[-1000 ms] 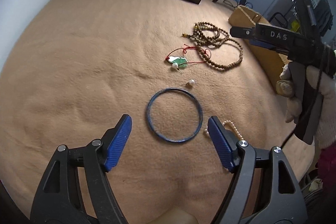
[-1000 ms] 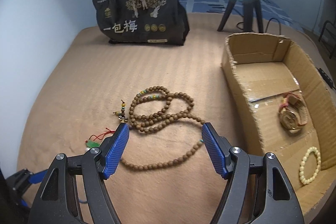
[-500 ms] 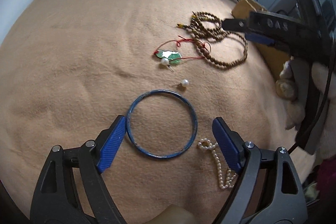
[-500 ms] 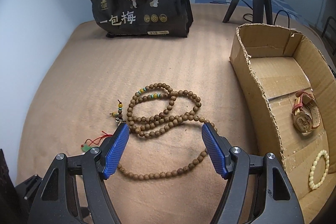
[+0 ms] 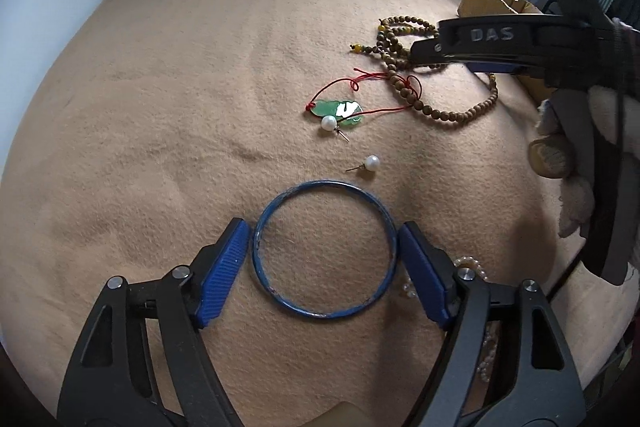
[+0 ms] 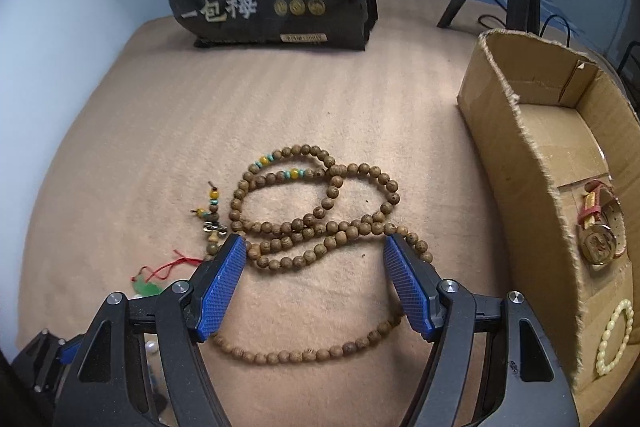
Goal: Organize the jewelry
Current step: 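Grasp the blue bangle with the left tool while the right tool moves to the wooden bead necklace, then close the right tool on the brown wooden bead necklace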
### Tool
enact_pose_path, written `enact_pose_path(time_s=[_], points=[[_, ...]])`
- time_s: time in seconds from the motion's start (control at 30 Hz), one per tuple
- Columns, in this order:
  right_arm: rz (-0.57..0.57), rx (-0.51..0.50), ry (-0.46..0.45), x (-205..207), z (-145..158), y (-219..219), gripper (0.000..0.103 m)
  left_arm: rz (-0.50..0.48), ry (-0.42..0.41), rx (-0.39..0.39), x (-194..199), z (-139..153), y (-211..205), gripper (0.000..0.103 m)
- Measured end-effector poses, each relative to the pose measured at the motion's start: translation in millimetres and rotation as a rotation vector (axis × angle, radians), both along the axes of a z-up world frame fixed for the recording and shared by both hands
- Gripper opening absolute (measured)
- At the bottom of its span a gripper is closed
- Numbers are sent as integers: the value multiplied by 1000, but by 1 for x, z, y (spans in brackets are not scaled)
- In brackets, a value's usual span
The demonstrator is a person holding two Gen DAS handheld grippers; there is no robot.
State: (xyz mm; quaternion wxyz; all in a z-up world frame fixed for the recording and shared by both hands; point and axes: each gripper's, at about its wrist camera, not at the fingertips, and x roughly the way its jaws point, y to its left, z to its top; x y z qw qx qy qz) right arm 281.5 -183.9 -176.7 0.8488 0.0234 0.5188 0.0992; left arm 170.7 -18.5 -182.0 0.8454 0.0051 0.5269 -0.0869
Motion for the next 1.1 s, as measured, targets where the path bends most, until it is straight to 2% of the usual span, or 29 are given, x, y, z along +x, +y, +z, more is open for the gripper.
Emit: enact_pose_path(time_s=[0.1,0.17,0.33,0.47,0.73,0.9,1.0,1.1], points=[[-2,-26,-3,6,-5,5,72,-2,-1,-1,0,0,2,75],[9,-46,-7,8,-7,9,79,0,3,-11,2,1,3,75],[-3,-88,-21,16,-11,20,84,0,0,-13,2,1,4,75],[4,51,10,22,-3,18,84,-3,-2,-12,3,1,4,75],[86,20,16,26,-9,34,85,-9,-5,-13,1,3,4,74],[80,164,52,28,-7,32,85,-9,-4,-19,0,3,5,74],[90,204,66,29,-7,33,85,-13,-2,-18,1,3,5,74],[136,141,60,26,-8,44,85,-17,-4,-12,1,4,4,74]])
